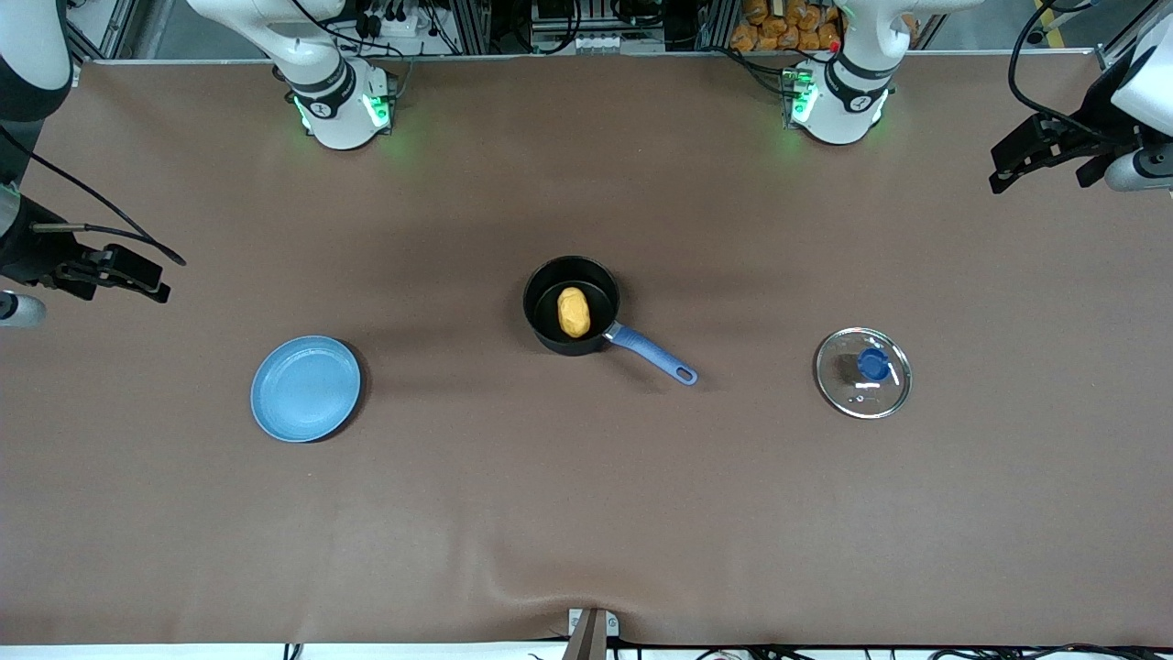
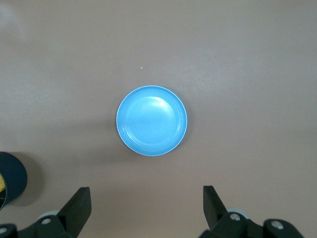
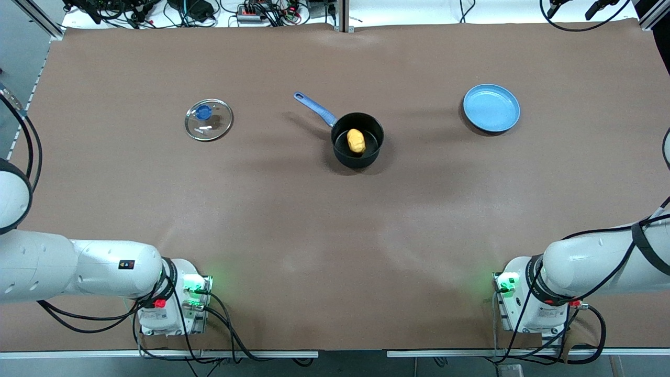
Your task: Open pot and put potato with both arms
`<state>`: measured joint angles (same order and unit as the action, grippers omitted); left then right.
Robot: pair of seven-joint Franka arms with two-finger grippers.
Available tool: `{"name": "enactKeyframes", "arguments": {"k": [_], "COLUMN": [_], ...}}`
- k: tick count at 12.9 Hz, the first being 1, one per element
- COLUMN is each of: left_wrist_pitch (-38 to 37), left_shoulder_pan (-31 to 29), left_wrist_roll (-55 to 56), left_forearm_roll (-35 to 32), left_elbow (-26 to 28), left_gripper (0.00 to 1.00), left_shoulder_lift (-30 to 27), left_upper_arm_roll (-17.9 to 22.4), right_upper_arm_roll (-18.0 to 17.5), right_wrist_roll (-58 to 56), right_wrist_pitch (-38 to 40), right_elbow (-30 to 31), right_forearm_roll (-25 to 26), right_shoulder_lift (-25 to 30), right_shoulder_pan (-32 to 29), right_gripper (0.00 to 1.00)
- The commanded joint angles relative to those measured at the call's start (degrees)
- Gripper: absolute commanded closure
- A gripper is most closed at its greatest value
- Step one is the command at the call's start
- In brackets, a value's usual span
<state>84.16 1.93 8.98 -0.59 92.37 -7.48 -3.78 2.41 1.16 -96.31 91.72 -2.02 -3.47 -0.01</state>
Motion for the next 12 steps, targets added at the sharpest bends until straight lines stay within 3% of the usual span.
{"name": "enactKeyframes", "arguments": {"k": [1, 12], "left_wrist_pitch": [0.91, 4.17], "left_shoulder_pan": [0.09, 0.27], "left_wrist_roll": [-0.72, -0.72], "left_forearm_roll": [0.06, 0.06], "left_elbow": [0.88, 2.29], "left_gripper": [0.0, 0.0], "left_shoulder_lift": [-0.61, 1.33], "left_upper_arm_roll": [-0.18, -0.18], "right_upper_arm_roll": [-1.44, -1.44], "right_wrist_roll": [0.25, 0.69], "right_wrist_pitch": [0.6, 2.35], "right_elbow": [-2.16, -6.29], "right_forearm_roll": [0.79, -0.17], "right_shoulder_lift": [0.4, 0.31], "right_shoulder_pan": [-1.75, -2.18], "right_gripper": [0.0, 0.0]}}
